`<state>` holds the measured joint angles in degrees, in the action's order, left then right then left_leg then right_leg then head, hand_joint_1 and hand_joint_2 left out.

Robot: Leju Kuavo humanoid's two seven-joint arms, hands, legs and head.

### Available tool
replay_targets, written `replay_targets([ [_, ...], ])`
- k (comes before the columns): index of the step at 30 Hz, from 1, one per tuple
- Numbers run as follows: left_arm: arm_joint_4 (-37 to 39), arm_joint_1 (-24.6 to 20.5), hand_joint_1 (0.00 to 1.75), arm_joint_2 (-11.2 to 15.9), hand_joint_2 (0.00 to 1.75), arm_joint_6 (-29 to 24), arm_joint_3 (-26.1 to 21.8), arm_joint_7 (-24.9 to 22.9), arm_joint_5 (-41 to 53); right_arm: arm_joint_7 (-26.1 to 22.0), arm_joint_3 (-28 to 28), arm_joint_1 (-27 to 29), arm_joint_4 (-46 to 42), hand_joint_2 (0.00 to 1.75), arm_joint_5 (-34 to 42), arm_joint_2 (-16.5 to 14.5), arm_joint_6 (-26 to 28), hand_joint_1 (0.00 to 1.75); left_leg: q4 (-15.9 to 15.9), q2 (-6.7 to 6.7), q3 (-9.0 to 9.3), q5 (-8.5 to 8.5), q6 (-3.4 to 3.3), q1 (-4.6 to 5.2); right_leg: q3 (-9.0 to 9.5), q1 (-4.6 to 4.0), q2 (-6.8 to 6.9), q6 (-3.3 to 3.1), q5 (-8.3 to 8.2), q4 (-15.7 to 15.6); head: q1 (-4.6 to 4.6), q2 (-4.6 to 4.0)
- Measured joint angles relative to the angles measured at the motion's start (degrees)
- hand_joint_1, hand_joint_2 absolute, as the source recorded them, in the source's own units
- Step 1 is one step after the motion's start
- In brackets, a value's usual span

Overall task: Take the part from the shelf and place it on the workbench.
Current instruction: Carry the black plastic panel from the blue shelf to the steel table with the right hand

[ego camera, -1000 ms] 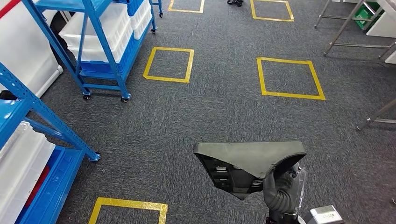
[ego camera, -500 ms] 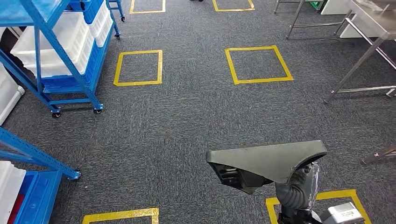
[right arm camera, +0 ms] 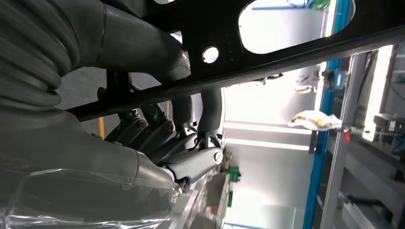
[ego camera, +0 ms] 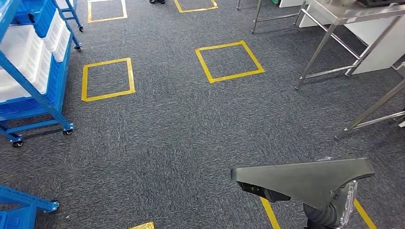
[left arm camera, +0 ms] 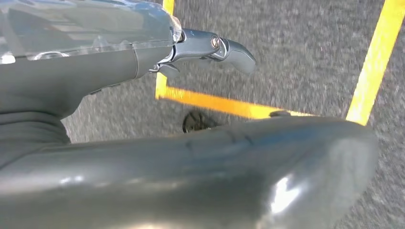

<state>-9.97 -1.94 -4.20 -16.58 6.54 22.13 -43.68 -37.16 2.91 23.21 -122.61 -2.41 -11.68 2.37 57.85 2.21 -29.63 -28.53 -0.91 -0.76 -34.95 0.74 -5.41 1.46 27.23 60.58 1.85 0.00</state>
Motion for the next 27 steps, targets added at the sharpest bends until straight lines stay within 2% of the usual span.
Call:
replay_targets([
  [2, 0.00, 0.13, 0.00, 0.25, 0.00, 0.14, 0.38, 0.10, 0.31, -0.12, 0.67, 0.23, -0.49, 1.75, -0.37, -0.89, -0.51, 1.75, -0.26, -1.76, -0.20, 0.25, -0.50, 0.22, -2.76, -0.14, 3.78, 0.26, 3.57, 5.94, 0.00, 0.00],
  [3, 0.00, 0.20, 0.00, 0.36, 0.00, 0.29, 0.52, 0.12, 0.43, -0.14, 0.93, 0.27, -0.62, 1.75, -0.56, -1.32, -0.80, 1.75, -0.26, -2.66, -0.35, 0.28, -0.59, 0.41, -4.53, -0.11, 4.60, 0.37, 5.43, 9.74, 0.01, 0.00],
  [4, 0.00, 0.23, 0.00, 0.48, 0.00, 0.49, 0.62, 0.12, 0.47, -0.16, 1.14, 0.35, -0.70, 1.75, -0.72, -1.69, -1.04, 1.75, -0.25, -3.55, -0.48, 0.28, -0.63, 0.57, -5.85, -0.07, 4.89, 0.42, 6.57, 12.75, 0.01, 0.00],
  [5, 0.00, 0.22, 0.00, 0.59, 0.00, 0.70, 0.68, 0.10, 0.48, -0.17, 1.33, 0.42, -0.73, 1.75, -0.80, -2.03, -1.29, 1.75, -0.24, -4.40, -0.54, 0.27, -0.67, 0.71, -6.25, -0.06, 5.02, 0.38, 6.67, 13.95, 0.01, 0.00],
  [6, 0.00, 0.14, 0.00, 0.70, 0.00, 0.85, 0.74, 0.08, 0.48, -0.17, 1.50, 0.46, -0.74, 1.75, -0.86, -2.32, -1.54, 1.75, -0.24, -5.21, -0.53, 0.24, -0.70, 0.82, -5.43, -0.11, 5.20, 0.22, 5.71, 12.84, 0.01, 0.00],
  [7, 0.00, 0.03, 0.00, 0.77, 0.00, 0.94, 0.78, 0.03, 0.48, -0.17, 1.69, 0.47, -0.78, 1.75, -0.89, -2.59, -1.75, 1.75, -0.24, -5.96, -0.45, 0.20, -0.71, 0.93, -3.46, -0.27, 5.70, -0.08, 4.02, 9.62, 0.01, 0.00],
  [9, 0.00, -0.18, 0.00, 0.84, 0.00, 0.80, 0.82, -0.14, 0.49, -0.19, 1.94, 0.41, -0.94, 1.75, -0.98, -3.04, -2.16, 1.75, -0.24, -7.25, -0.18, 0.03, -0.58, 1.15, 1.14, -0.98, 8.25, -1.05, 1.25, 1.53, 0.01, 0.00],
  [10, 0.00, -0.24, 0.00, 0.87, 0.00, 0.64, 0.83, -0.26, 0.48, -0.22, 2.00, 0.36, -1.06, 1.75, -1.06, -3.26, -2.32, 1.75, -0.23, -7.80, -0.10, -0.06, -0.42, 1.23, 2.47, -1.38, 9.22, -1.53, 0.65, -1.01, 0.01, 0.00],
  [11, 0.00, -0.29, 0.00, 0.89, 0.00, 0.45, 0.84, -0.39, 0.45, -0.25, 2.01, 0.33, -1.16, 1.75, -1.21, -3.43, -2.48, 1.75, -0.24, -8.35, -0.03, -0.14, -0.21, 1.26, 2.93, -1.70, 9.70, -1.91, 0.58, -2.13, 0.01, 0.00],
  [13, -0.01, -0.45, 0.00, 0.91, 0.00, -0.01, 0.84, -0.64, 0.37, -0.30, 2.01, 0.36, -1.30, 1.75, -1.62, -3.78, -2.80, 1.75, -0.38, -9.57, 0.20, -0.24, 0.29, 1.34, 2.90, -1.79, 8.45, -2.46, 0.29, -2.54, 0.01, 0.00],
  [14, -0.01, -0.53, 0.00, 0.95, 0.00, -0.23, 0.84, -0.73, 0.32, -0.29, 2.01, 0.39, -1.33, 1.75, -1.79, -3.94, -2.98, 1.75, -0.17, -9.42, 0.30, -0.53, 0.58, 1.33, 3.08, -1.59, 7.79, -2.68, -0.01, -2.99, 0.00, 0.00],
  [15, -0.01, -0.56, 0.00, 0.99, 0.00, -0.47, 0.84, -0.79, 0.24, -0.26, 2.02, 0.32, -1.34, 1.75, -1.90, -4.12, -3.15, 1.75, 0.77, -8.44, 0.05, -1.30, 0.86, 1.30, 3.29, -1.32, 7.14, -2.94, -0.33, -3.47, 0.02, 0.00],
  [16, -0.01, -0.55, 0.00, 1.03, 0.00, -0.67, 0.83, -0.82, 0.12, -0.19, 2.02, 0.19, -1.33, 1.75, -1.92, -4.30, -3.29, 1.75, 2.82, -6.87, -0.75, -2.65, 1.15, 1.20, 3.47, -1.00, 6.51, -3.16, -0.64, -3.90, 0.04, 0.00],
  [17, 0.00, -0.50, 0.00, 1.09, 0.00, -0.89, 0.83, -0.85, -0.04, -0.10, 2.03, 0.05, -1.28, 1.75, -1.93, -4.43, -3.41, 1.75, 6.06, -4.92, -2.14, -4.46, 1.41, 0.92, 3.47, -0.85, 5.93, -3.27, -0.79, -4.06, 0.05, 0.00],
  [18, 0.00, -0.44, 0.00, 1.11, 0.00, -1.13, 0.82, -0.89, -0.27, 0.02, 2.03, -0.11, -1.19, 1.75, -1.94, -4.52, -3.53, 1.75, 9.96, -3.60, -3.94, -6.34, 1.65, 0.72, 3.38, -0.76, 5.23, -3.37, -0.85, -4.04, 0.08, 0.00],
  [19, 0.00, -0.39, 0.00, 1.12, 0.00, -1.33, 0.80, -0.92, -0.45, 0.14, 2.03, -0.21, -1.06, 1.75, -1.96, -4.55, -3.65, 1.75, 13.36, -2.95, -5.55, -7.59, 1.89, 0.51, 3.28, -0.72, 4.47, -3.40, -0.87, -3.95, 0.08, 0.00],
  [20, 0.00, -0.36, 0.00, 1.14, 0.00, -1.55, 0.77, -0.94, -0.62, 0.26, 2.03, -0.29, -0.90, 1.75, -2.00, -4.56, -3.79, 1.75, 15.24, -2.70, -6.49, -7.80, 2.11, 0.32, 3.21, -0.67, 3.66, -3.37, -0.85, -3.79, 0.08, 0.00],
  [21, 0.00, -0.33, 0.00, 1.15, 0.00, -1.79, 0.73, -0.95, -0.79, 0.34, 2.03, -0.40, -0.71, 1.75, -2.05, -4.56, -3.94, 1.75, 14.97, -2.61, -6.46, -6.84, 2.31, 0.14, 3.16, -0.60, 2.79, -3.29, -0.80, -3.58, 0.08, 0.00],
  [22, 0.00, -0.30, 0.00, 1.17, 0.00, -2.01, 0.68, -0.95, -0.91, 0.41, 2.02, -0.54, -0.51, 1.75, -2.10, -4.56, -4.04, 1.75, 12.50, -2.41, -5.41, -4.92, 2.49, -0.06, 3.13, -0.49, 1.95, -3.14, -0.71, -3.30, 0.08, 0.00],
  [23, 0.00, -0.26, 0.00, 1.19, 0.00, -2.24, 0.62, -0.91, -1.07, 0.44, 2.02, -0.71, -0.31, 1.75, -2.15, -4.56, -4.14, 1.75, 8.60, -1.59, -3.74, -2.72, 2.67, -0.34, 3.05, -0.37, 1.14, -2.88, -0.55, -2.94, 0.08, 0.00],
  [24, 0.01, -0.17, 0.00, 1.20, 0.00, -2.45, 0.55, -0.86, -1.26, 0.45, 2.01, -0.95, -0.12, 1.75, -2.16, -4.55, -4.21, 1.75, 4.91, -0.22, -2.14, -1.24, 2.77, -0.54, 2.84, -0.34, 0.40, -2.52, -0.37, -2.45, 0.08, 0.00],
  [26, 0.01, -0.17, 0.00, 1.23, 0.00, -2.70, 0.38, -0.66, -1.63, 0.46, 2.01, -1.43, 0.24, 1.75, -2.17, -4.54, -4.30, 1.75, 0.91, 1.89, -0.51, -0.20, 2.43, -0.73, 2.13, -0.28, -0.85, -1.69, -0.31, -1.74, 0.08, 0.00],
  [27, 0.01, -0.23, 0.00, 1.23, 0.00, -2.81, 0.29, -0.56, -1.79, 0.47, 2.01, -1.60, 0.40, 1.75, -2.17, -4.53, -4.31, 1.75, 0.73, 2.06, -0.47, -0.38, 2.05, -0.58, 1.78, -0.22, -1.41, -1.26, -0.47, -1.65, 0.08, 0.00],
])
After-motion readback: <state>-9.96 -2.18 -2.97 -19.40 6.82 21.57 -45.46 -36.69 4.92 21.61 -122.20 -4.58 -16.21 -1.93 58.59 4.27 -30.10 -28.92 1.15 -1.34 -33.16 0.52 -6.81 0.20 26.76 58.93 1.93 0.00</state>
